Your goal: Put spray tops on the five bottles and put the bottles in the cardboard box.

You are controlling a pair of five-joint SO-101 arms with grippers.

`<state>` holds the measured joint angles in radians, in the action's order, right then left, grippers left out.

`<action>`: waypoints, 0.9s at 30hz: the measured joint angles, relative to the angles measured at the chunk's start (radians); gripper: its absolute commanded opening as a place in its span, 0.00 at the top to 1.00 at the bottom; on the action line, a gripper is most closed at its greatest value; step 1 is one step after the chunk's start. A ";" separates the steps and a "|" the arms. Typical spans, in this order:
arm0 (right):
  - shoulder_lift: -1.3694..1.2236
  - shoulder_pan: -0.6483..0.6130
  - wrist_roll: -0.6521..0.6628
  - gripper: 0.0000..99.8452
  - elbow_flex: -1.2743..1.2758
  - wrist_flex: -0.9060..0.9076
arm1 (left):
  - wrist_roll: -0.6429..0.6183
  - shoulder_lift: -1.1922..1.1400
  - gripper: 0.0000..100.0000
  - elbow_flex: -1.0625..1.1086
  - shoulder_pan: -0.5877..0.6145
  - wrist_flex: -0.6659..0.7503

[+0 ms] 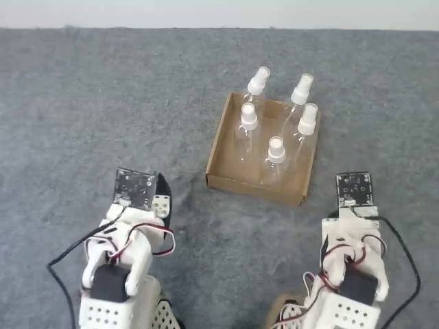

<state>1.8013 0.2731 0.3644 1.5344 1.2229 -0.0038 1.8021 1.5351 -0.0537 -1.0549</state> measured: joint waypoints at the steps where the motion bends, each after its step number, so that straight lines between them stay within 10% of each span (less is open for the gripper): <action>1: 0.000 0.011 0.006 0.98 0.021 0.000 | 0.000 0.000 0.99 0.025 0.000 0.000; 27: -0.003 0.025 0.021 0.98 0.127 0.084 | -0.002 -0.002 0.99 0.160 0.002 -0.166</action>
<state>1.7983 0.2977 0.3859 1.6617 1.3073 -0.0054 1.8006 1.6947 -0.0522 -1.2206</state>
